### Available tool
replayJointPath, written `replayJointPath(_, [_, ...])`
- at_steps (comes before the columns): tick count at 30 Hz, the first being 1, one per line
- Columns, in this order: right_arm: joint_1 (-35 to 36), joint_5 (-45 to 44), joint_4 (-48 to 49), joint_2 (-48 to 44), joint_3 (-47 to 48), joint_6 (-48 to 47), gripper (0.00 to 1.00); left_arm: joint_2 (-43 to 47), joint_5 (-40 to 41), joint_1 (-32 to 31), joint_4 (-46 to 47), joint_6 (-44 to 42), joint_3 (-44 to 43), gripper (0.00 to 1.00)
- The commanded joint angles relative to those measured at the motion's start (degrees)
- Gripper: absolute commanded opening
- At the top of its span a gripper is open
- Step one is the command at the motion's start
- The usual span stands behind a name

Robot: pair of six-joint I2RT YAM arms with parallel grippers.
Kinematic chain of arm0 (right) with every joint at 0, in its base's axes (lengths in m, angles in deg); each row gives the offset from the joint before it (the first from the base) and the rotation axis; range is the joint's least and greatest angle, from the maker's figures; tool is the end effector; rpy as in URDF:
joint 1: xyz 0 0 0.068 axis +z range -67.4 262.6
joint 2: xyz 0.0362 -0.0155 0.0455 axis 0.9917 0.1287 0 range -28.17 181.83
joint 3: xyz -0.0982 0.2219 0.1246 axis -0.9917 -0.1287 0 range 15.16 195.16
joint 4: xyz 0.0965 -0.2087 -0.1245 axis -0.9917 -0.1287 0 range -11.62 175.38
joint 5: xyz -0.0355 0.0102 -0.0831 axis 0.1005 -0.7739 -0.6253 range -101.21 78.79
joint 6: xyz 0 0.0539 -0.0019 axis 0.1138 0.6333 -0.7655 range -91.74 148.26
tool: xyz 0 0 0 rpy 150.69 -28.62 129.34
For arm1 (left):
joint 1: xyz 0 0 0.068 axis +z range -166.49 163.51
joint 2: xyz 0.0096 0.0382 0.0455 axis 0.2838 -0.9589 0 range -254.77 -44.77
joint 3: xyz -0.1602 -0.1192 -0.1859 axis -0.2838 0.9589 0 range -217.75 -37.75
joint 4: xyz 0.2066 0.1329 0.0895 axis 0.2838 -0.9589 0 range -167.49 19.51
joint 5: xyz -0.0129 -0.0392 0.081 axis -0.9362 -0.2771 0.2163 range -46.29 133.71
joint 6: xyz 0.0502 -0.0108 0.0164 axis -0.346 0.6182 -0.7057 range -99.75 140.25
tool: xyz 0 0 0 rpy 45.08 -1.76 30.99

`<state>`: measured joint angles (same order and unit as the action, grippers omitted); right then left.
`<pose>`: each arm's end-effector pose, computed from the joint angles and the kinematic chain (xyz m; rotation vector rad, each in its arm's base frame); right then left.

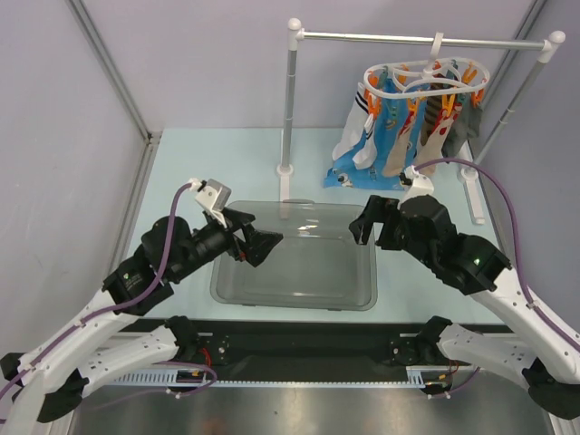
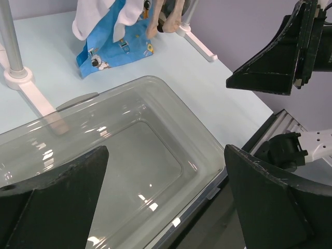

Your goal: Remove the socks clipped to the hanger

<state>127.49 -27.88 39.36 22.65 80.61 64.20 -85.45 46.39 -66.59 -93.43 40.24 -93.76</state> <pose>0.1258 0.1110 0.3817 0.0085 2.1398 0.5382 0.0967 -0.1132 0.3937 0.4276 1.7296 -0.8610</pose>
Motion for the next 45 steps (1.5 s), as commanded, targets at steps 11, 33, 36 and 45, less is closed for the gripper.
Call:
replayJointPath(11, [-2.8, -13.4, -2.1, 2.2, 4.3, -6.6, 1.0, -1.4, -6.3, 0.3, 1.6, -2.0, -0.9, 0.99])
replayJointPath(33, [-40.5, 23.5, 22.4, 19.0, 10.6, -14.6, 0.63, -20.7, -9.0, 0.3, 1.6, -2.1, -13.8, 0.99])
replayJointPath(36, [-33.2, 12.1, 30.0, 18.8, 7.6, -16.5, 0.6, -21.6, -9.3, 0.4, 1.7, -2.8, -13.7, 0.99])
replayJointPath(45, [-20.6, -1.3, 47.8, 24.5, 4.7, -24.9, 0.6, -20.1, -12.7, 4.8, 3.9, 0.8, -9.1, 0.98])
